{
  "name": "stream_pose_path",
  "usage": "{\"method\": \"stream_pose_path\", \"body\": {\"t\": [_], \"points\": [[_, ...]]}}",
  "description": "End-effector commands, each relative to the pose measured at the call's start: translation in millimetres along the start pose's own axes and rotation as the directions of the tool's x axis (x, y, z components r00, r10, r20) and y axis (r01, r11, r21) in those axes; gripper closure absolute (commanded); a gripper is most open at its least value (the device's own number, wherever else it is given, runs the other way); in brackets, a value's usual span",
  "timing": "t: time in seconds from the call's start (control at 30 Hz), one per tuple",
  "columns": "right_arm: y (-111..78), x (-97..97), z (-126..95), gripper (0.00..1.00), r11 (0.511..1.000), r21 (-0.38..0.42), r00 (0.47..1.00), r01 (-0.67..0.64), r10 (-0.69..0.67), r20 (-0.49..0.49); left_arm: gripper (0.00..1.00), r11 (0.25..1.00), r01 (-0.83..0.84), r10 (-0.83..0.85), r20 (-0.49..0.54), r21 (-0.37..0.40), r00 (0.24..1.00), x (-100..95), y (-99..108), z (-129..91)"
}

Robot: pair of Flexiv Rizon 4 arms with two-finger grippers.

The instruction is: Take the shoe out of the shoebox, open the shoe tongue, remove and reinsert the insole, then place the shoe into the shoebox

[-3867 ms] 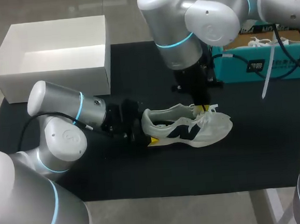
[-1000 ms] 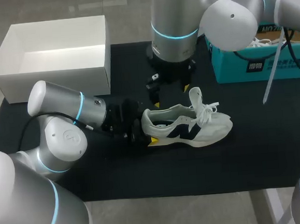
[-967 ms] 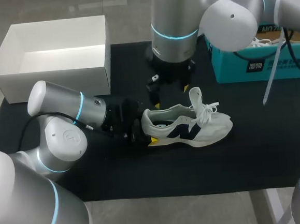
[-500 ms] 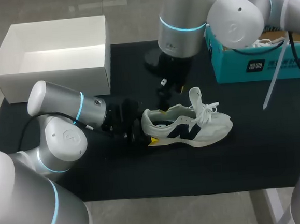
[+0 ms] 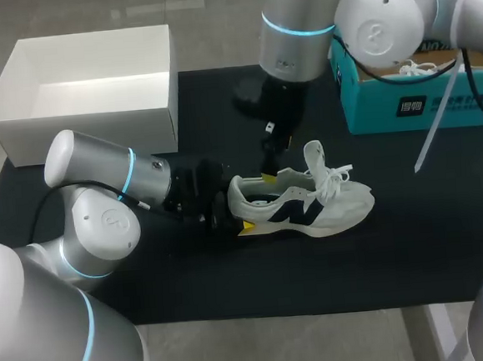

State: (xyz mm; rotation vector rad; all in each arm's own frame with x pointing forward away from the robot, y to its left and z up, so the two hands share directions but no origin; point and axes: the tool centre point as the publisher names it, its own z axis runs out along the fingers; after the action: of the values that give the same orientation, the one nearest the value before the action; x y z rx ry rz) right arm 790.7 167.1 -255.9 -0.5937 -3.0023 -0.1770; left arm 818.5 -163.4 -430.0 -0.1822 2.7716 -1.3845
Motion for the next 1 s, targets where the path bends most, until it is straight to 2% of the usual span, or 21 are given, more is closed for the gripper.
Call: {"method": "stream_pose_path", "body": {"t": [0.03, 0.1, 0.13, 0.2, 0.3, 0.9, 1.0], "points": [[-1.1, -1.3, 5.6, 0.00, 1.000, -0.021, 1.000, 0.004, -0.004, 0.020, 1.00, 1.000, -0.001, 0.001, 0.000, 0.000, 1.000, 0.4, 0.3, -0.4], [-2.0, -3.1, 6.6, 0.00, 1.000, 0.019, 0.999, 0.008, -0.009, 0.041, 1.00, 1.000, -0.001, 0.001, 0.000, 0.000, 1.000, 0.4, 0.3, -0.4], [-3.4, -3.9, 6.5, 0.16, 0.999, 0.032, 0.999, 0.010, -0.012, 0.049, 1.00, 1.000, -0.001, 0.001, 0.000, 0.000, 1.000, 0.4, 0.3, -0.4], [-6.9, -5.1, 5.8, 1.00, 0.999, 0.045, 0.998, 0.006, -0.009, 0.056, 1.00, 1.000, -0.001, 0.001, 0.000, 0.000, 1.000, 0.4, 0.3, -0.4], [-8.8, -5.0, 4.0, 1.00, 0.994, 0.109, 0.999, 0.008, -0.012, 0.041, 1.00, 1.000, -0.001, 0.001, 0.000, 0.000, 1.000, 0.4, 0.3, -0.4], [-8.8, -5.0, 4.0, 1.00, 0.994, 0.109, 0.999, 0.008, -0.012, 0.041, 1.00, 1.000, -0.001, 0.001, 0.000, 0.000, 1.000, 0.4, 0.3, -0.4], [-6.7, -13.9, 22.1, 1.00, 0.990, 0.140, 0.997, 0.024, -0.033, 0.065, 1.00, 1.000, -0.001, 0.001, 0.000, 0.000, 1.000, 0.4, 0.3, -0.4]]}}
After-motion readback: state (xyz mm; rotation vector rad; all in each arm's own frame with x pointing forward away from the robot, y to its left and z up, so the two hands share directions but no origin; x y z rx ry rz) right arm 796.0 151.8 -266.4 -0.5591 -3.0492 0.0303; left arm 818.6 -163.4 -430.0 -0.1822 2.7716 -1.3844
